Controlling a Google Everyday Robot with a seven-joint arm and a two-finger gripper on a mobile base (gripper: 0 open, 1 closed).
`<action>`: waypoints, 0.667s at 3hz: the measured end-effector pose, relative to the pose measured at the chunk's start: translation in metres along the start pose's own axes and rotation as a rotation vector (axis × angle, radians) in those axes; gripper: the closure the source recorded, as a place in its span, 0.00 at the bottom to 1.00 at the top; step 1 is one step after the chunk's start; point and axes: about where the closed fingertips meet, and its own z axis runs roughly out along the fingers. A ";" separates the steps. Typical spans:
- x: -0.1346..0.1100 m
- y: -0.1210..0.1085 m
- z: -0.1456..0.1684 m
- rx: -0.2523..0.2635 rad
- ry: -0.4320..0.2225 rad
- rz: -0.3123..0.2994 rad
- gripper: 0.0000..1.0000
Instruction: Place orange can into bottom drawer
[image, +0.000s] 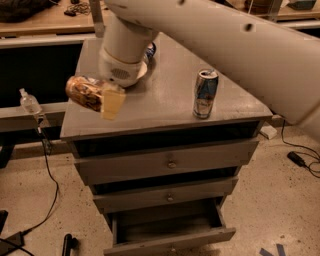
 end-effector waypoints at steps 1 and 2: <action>0.034 -0.013 -0.019 0.094 -0.036 -0.036 1.00; 0.034 -0.013 -0.019 0.094 -0.036 -0.036 1.00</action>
Offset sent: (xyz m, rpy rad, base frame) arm 0.0125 -0.0353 0.0067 0.0417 -0.0922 0.0044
